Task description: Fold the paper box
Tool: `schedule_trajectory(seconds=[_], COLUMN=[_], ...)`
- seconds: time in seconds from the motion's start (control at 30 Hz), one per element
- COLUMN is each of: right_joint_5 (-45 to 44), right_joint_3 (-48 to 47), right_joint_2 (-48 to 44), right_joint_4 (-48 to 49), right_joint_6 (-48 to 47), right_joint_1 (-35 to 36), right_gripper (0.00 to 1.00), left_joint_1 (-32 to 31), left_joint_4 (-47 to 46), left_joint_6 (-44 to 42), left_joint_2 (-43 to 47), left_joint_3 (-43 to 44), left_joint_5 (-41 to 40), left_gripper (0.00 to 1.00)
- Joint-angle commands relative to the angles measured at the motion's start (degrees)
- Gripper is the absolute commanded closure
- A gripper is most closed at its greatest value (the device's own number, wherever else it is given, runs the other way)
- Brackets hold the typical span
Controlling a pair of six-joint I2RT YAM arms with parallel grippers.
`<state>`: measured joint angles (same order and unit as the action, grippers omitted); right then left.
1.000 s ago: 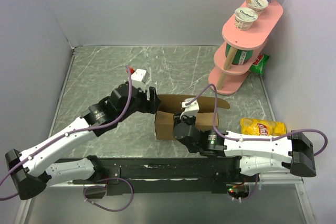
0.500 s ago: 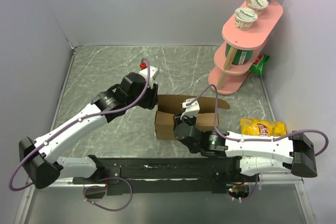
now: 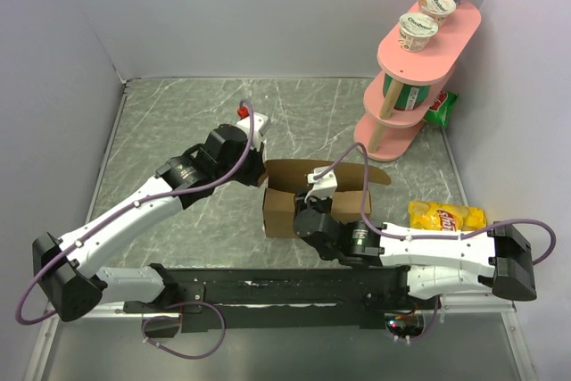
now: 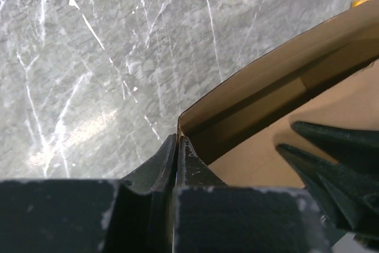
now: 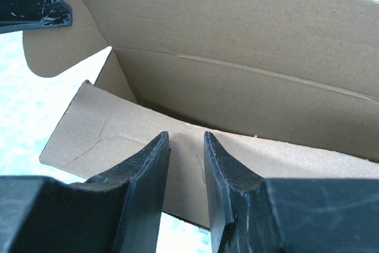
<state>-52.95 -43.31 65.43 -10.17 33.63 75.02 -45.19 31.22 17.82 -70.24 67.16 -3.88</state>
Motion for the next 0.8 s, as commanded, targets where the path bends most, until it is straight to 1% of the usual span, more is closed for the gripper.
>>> schedule_trajectory(seconds=[0.0, 0.1, 0.37, 0.47, 0.7, 0.77], right_joint_5=[3.91, 3.47, 3.38, 3.38, 2.5, 2.15], right_joint_3=[1.04, 0.51, 0.42, -0.2, 0.42, 0.77], right_joint_2=[3.65, 3.83, 4.18, 4.79, 3.04, 2.16], right_joint_4=[-9.78, -10.39, -11.88, -12.68, -14.17, -14.61], right_joint_6=[1.35, 1.44, 2.49, 3.11, 4.16, 4.17], right_joint_1=[0.39, 0.39, 0.39, 0.39, 0.39, 0.3], right_gripper=[0.63, 0.64, 0.64, 0.64, 0.64, 0.64], left_joint_1=[-0.42, -1.3, -8.33, -10.7, -14.49, -15.28], left_joint_4=[-3.88, -5.38, -4.07, -4.94, -3.01, -3.01], left_joint_6=[4.58, 6.78, 11.26, 12.58, 13.46, 12.94], left_joint_2=[1.94, 3.08, 3.62, 3.88, 4.58, 5.11], left_joint_3=[-2.55, -4.92, -4.66, -5.19, -5.72, -5.98], left_joint_5=[1.95, 1.25, -8.5, -10.26, -15.19, -15.28], left_gripper=[0.98, 0.99, 0.99, 0.99, 0.99, 0.99])
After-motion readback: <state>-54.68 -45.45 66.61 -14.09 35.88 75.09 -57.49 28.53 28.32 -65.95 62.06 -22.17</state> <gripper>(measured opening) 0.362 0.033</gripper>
